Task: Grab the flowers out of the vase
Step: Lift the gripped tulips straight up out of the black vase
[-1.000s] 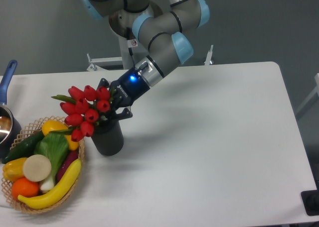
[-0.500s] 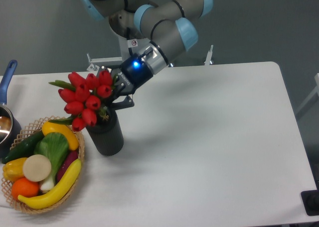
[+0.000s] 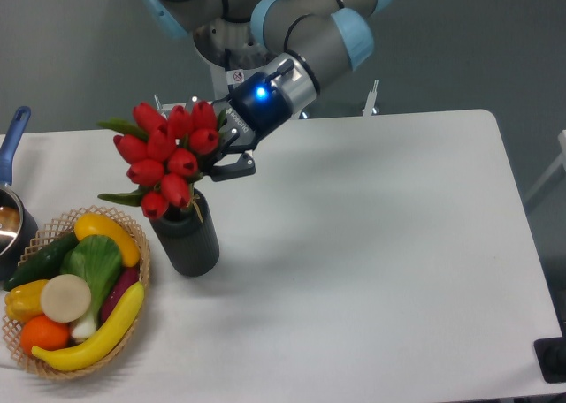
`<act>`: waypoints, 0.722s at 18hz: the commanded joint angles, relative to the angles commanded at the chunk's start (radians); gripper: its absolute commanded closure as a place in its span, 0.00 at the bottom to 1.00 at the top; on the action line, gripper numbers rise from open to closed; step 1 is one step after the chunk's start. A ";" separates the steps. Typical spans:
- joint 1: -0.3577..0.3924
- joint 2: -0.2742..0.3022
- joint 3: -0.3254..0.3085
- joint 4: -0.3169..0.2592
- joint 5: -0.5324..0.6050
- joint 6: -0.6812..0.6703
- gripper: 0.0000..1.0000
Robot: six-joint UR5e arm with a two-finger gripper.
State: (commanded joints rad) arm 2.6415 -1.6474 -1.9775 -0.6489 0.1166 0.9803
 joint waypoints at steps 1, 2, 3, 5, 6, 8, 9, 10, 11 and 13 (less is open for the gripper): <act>0.000 -0.002 0.012 -0.002 -0.006 -0.006 0.89; 0.002 -0.003 0.022 -0.002 -0.012 -0.017 0.89; 0.003 -0.003 0.026 -0.002 -0.015 -0.026 0.89; 0.009 -0.005 0.031 -0.002 -0.017 -0.026 0.89; 0.018 -0.005 0.034 -0.002 -0.017 -0.026 0.89; 0.034 -0.005 0.051 -0.002 -0.017 -0.026 0.89; 0.037 -0.005 0.063 -0.002 -0.017 -0.028 0.89; 0.043 -0.003 0.077 -0.003 -0.017 -0.035 0.89; 0.045 -0.005 0.091 -0.003 -0.017 -0.051 0.89; 0.046 -0.006 0.114 -0.003 -0.017 -0.075 0.89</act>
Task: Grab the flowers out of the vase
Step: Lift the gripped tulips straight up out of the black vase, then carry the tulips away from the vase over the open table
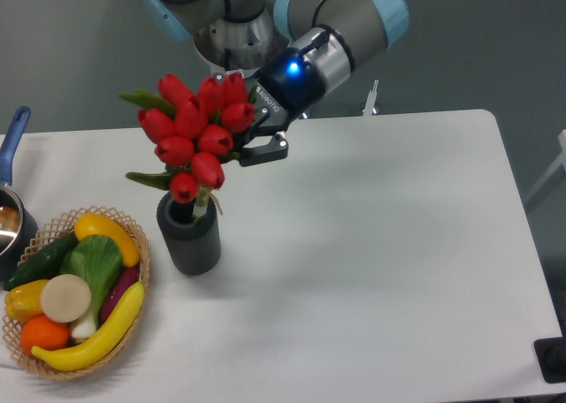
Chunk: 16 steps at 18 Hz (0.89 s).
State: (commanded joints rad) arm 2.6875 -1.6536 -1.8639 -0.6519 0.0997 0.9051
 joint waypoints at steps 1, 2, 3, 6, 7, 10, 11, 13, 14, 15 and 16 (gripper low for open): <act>0.003 0.000 0.006 0.000 0.000 -0.002 0.89; 0.005 -0.003 0.011 0.000 0.000 -0.002 0.89; 0.006 -0.003 0.012 0.000 0.000 -0.002 0.90; 0.021 -0.003 0.015 0.000 0.002 0.003 0.90; 0.035 -0.003 0.023 -0.002 0.002 0.003 0.90; 0.045 -0.047 0.070 -0.006 0.015 0.003 0.93; 0.046 -0.066 0.090 -0.003 0.024 0.003 0.94; 0.046 -0.084 0.110 -0.002 0.113 0.008 0.94; 0.046 -0.093 0.123 -0.002 0.183 0.008 0.94; 0.045 -0.115 0.138 -0.003 0.258 0.008 0.94; 0.037 -0.144 0.155 -0.003 0.335 0.009 0.94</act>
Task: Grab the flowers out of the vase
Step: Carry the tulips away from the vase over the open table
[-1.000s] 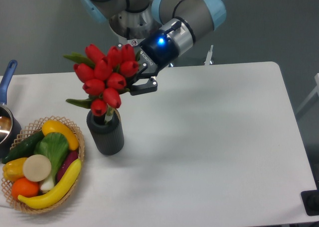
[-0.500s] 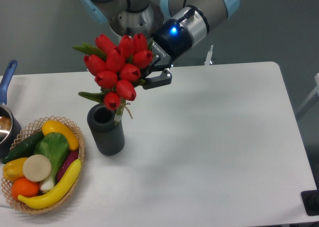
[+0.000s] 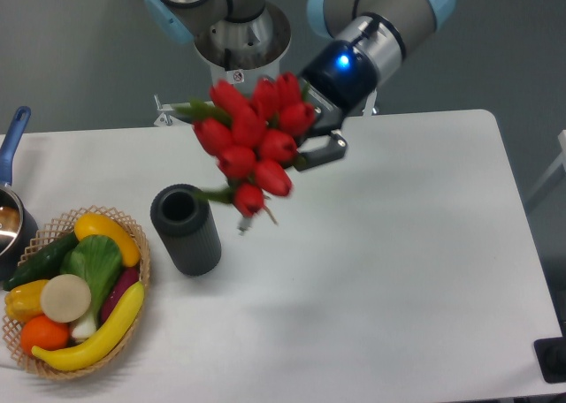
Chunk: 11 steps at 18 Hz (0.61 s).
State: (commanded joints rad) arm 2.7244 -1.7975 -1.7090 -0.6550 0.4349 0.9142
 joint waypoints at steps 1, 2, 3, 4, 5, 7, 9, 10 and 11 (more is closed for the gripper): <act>-0.006 -0.025 0.015 0.000 0.063 0.000 0.94; -0.011 -0.040 0.022 0.000 0.118 0.000 0.94; -0.014 -0.051 0.025 -0.002 0.161 0.002 0.94; -0.017 -0.055 0.022 -0.002 0.195 0.005 0.93; -0.015 -0.054 0.020 -0.005 0.227 0.015 0.93; -0.015 -0.048 0.012 -0.008 0.312 0.032 0.92; -0.017 -0.045 0.011 -0.015 0.443 0.052 0.92; -0.020 -0.045 0.008 -0.023 0.503 0.072 0.92; -0.020 -0.043 0.003 -0.034 0.551 0.093 0.92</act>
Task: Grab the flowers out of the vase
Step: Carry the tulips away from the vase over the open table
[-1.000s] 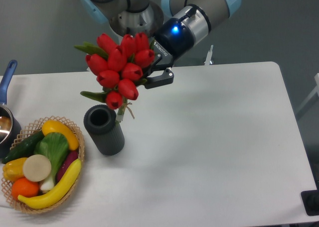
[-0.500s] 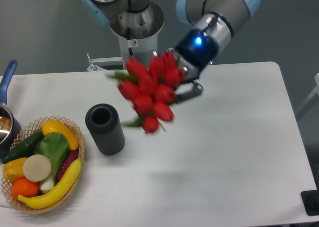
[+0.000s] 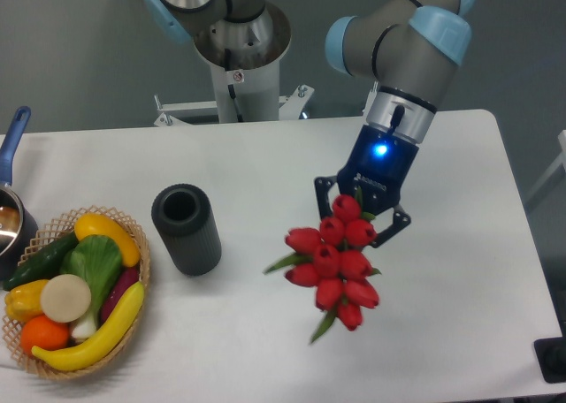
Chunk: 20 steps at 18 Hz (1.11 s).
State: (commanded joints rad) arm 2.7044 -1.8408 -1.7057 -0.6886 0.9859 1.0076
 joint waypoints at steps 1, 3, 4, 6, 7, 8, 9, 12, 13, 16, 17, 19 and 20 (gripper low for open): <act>0.000 0.008 -0.006 -0.015 0.043 0.012 0.92; 0.000 0.020 -0.023 -0.041 0.100 0.016 0.93; 0.002 0.023 -0.032 -0.045 0.114 0.019 0.94; 0.005 0.018 -0.041 -0.046 0.132 0.046 0.93; 0.008 0.018 -0.038 -0.052 0.158 0.057 0.93; 0.011 0.017 -0.037 -0.063 0.192 0.066 0.93; 0.014 0.015 -0.037 -0.071 0.229 0.071 0.92; 0.012 -0.001 -0.037 -0.080 0.324 0.086 0.89; 0.012 -0.015 -0.031 -0.086 0.348 0.086 0.89; 0.015 -0.035 0.000 -0.147 0.414 0.098 0.89; 0.015 -0.038 0.017 -0.178 0.433 0.136 0.89; 0.014 -0.057 0.067 -0.251 0.473 0.216 0.89; 0.012 -0.064 0.095 -0.291 0.485 0.223 0.89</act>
State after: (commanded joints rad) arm 2.7167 -1.9051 -1.6110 -0.9798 1.4710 1.2302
